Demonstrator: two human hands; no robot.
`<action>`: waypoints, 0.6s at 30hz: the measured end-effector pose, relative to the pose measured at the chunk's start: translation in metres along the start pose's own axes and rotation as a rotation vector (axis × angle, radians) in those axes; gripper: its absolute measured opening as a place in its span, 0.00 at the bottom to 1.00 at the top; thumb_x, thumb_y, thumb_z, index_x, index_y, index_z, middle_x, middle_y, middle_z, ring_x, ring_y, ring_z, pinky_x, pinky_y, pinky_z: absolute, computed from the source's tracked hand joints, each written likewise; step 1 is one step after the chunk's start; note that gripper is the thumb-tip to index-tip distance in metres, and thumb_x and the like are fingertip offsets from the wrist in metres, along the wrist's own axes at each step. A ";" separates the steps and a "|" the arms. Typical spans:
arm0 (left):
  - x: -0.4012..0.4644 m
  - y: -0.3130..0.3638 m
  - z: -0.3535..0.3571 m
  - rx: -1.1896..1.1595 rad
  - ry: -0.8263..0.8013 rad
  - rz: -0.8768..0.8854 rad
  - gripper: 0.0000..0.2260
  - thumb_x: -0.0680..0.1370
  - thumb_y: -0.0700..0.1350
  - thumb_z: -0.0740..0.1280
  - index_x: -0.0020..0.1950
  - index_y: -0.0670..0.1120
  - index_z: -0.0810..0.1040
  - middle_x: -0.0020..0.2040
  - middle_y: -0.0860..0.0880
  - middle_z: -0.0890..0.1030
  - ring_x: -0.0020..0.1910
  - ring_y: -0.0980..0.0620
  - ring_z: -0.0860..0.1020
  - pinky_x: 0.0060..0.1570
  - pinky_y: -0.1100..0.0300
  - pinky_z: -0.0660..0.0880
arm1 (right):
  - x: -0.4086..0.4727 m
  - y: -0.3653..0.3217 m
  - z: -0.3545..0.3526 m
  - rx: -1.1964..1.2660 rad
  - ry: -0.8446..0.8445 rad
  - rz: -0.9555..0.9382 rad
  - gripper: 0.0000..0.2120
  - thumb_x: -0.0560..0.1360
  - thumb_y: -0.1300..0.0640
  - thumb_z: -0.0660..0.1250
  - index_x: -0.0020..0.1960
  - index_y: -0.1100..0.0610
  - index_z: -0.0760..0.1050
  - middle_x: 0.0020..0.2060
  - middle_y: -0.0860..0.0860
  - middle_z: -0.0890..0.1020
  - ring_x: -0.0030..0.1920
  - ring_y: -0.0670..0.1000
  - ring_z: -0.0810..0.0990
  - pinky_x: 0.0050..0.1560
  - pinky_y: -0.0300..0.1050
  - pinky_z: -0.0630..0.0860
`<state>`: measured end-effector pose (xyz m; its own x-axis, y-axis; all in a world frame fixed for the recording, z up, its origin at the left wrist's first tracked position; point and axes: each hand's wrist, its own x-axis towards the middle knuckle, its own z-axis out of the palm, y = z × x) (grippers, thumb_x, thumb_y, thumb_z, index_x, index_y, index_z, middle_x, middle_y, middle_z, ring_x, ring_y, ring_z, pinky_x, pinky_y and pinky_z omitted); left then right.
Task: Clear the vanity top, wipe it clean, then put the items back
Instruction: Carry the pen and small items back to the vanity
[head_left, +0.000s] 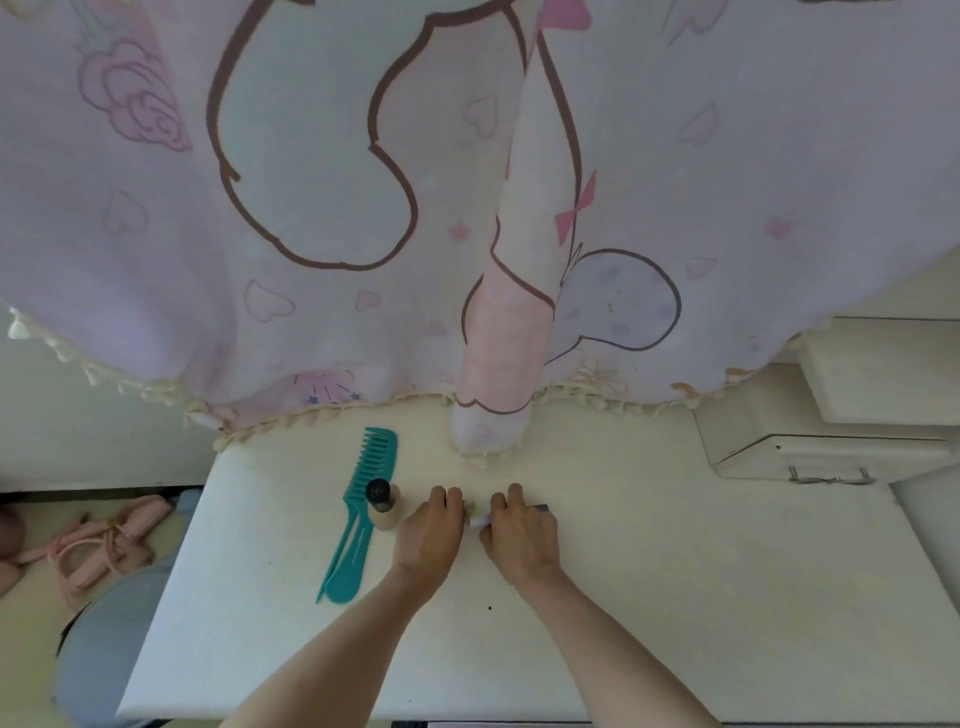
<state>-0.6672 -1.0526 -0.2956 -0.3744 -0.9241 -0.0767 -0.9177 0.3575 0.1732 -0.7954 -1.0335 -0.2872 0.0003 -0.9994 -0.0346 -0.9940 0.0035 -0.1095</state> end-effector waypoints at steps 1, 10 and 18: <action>-0.001 0.001 -0.001 -0.010 0.015 0.009 0.21 0.51 0.39 0.82 0.33 0.45 0.73 0.28 0.48 0.72 0.19 0.52 0.71 0.15 0.66 0.57 | 0.000 0.000 0.000 -0.007 0.007 -0.008 0.19 0.43 0.51 0.79 0.27 0.54 0.72 0.26 0.49 0.74 0.16 0.49 0.66 0.22 0.34 0.57; -0.030 -0.002 0.019 -0.077 0.076 0.123 0.22 0.72 0.44 0.55 0.64 0.41 0.74 0.62 0.43 0.77 0.60 0.44 0.77 0.57 0.48 0.74 | -0.007 0.008 0.013 -0.021 0.050 -0.088 0.15 0.55 0.51 0.76 0.35 0.55 0.73 0.35 0.52 0.76 0.26 0.51 0.74 0.25 0.40 0.59; -0.044 0.007 0.015 0.023 -0.129 0.244 0.26 0.74 0.50 0.54 0.72 0.45 0.62 0.70 0.46 0.70 0.71 0.45 0.65 0.69 0.46 0.48 | -0.030 0.025 0.018 -0.031 0.005 -0.105 0.21 0.72 0.48 0.57 0.59 0.56 0.77 0.60 0.55 0.78 0.55 0.55 0.78 0.44 0.50 0.73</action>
<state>-0.6594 -1.0073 -0.3054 -0.5975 -0.7857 -0.1599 -0.8003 0.5721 0.1795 -0.8180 -1.0028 -0.3071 0.1042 -0.9944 -0.0194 -0.9914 -0.1023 -0.0815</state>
